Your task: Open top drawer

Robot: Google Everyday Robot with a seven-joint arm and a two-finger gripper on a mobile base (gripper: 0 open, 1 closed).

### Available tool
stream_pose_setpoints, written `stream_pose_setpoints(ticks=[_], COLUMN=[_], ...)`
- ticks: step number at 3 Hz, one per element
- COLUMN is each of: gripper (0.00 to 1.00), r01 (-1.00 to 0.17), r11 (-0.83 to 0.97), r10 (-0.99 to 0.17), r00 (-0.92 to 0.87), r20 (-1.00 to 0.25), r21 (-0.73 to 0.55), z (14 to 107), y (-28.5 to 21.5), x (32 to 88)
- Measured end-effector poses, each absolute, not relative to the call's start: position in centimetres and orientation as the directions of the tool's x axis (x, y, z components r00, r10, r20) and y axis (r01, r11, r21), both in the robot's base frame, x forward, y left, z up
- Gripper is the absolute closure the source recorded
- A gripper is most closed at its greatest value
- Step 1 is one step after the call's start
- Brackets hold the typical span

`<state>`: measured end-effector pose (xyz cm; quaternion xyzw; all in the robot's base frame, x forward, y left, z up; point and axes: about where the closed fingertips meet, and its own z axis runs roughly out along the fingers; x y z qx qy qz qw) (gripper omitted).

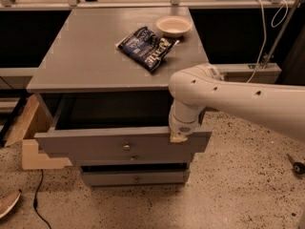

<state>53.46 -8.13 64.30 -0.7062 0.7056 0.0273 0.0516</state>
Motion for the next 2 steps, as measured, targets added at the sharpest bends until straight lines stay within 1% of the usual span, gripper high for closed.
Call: stream_pose_setpoints(ticks=[1, 2], gripper=[1.00, 1.00], r01=[-0.999, -0.999], r11=[0.001, 0.023], r10=[-0.994, -0.992], r00=[0.003, -0.018], r20=[-0.111, -0.123], r21=[-0.034, -0.040], z=[64.8, 64.8], y=[-8.1, -8.1], x=[53.5, 52.4])
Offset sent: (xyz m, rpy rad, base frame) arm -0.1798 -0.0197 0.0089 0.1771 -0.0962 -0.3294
